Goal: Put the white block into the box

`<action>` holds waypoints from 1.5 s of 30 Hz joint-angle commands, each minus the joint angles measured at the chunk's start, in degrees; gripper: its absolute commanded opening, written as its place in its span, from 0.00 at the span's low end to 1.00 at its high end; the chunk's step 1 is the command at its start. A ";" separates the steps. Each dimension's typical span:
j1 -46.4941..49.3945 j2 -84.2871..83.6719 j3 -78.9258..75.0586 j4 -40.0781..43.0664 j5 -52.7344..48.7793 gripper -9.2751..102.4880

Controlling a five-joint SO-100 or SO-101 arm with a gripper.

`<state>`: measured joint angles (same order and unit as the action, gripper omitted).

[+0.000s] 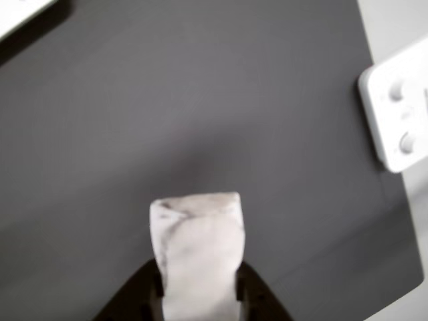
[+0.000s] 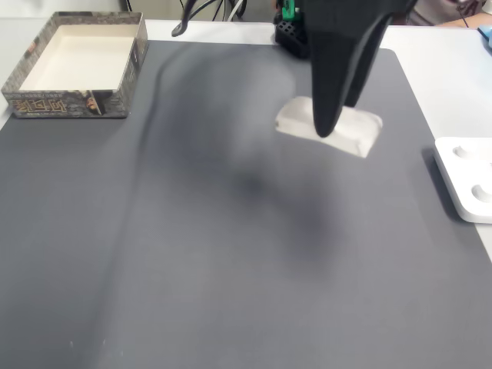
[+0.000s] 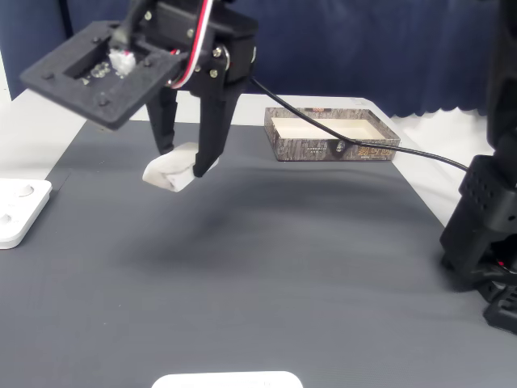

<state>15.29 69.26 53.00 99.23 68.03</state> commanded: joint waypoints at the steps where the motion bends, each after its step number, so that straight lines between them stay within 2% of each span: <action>1: 1.05 9.58 3.16 0.26 -1.76 0.07; 7: 5.27 16.70 13.45 -0.26 -2.55 0.07; 22: 22.32 25.49 26.02 -1.76 -0.35 0.07; 32: 34.19 30.85 26.81 -2.20 -1.67 0.07; 45: 51.15 29.79 25.49 -4.13 -3.69 0.07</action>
<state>61.52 96.33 79.98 96.06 64.51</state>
